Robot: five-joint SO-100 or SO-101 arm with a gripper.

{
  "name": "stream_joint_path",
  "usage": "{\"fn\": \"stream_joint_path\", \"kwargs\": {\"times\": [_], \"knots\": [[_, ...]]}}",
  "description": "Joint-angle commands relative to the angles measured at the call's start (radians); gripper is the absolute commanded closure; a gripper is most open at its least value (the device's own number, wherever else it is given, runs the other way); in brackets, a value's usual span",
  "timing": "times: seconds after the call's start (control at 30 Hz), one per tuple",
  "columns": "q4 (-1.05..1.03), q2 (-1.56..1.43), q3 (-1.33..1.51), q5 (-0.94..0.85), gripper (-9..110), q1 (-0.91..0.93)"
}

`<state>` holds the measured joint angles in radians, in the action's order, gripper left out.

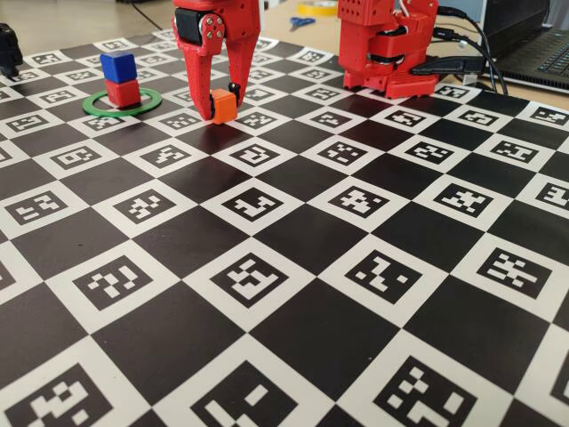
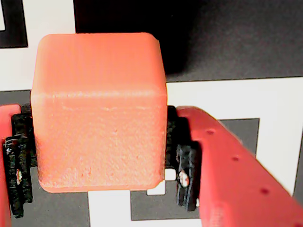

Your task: Grab the red cube then put it in the green circle then put the blue cube on top and finally the orange cube on top

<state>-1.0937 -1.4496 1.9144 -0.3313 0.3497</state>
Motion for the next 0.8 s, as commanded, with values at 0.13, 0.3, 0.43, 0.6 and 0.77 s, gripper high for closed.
{"fn": "stream_joint_path", "kwargs": {"times": [0.13,0.3,0.43,0.6,0.77], "knots": [[0.000,-0.017,0.000,-0.020,92,-0.002],[-0.040,-0.020,-0.011,-0.038,93,-0.009],[-0.103,-0.029,-0.046,-0.071,95,-0.012],[-0.213,-0.048,-0.138,-0.094,96,0.005],[-0.353,-0.069,-0.275,-0.120,96,0.028]]}}
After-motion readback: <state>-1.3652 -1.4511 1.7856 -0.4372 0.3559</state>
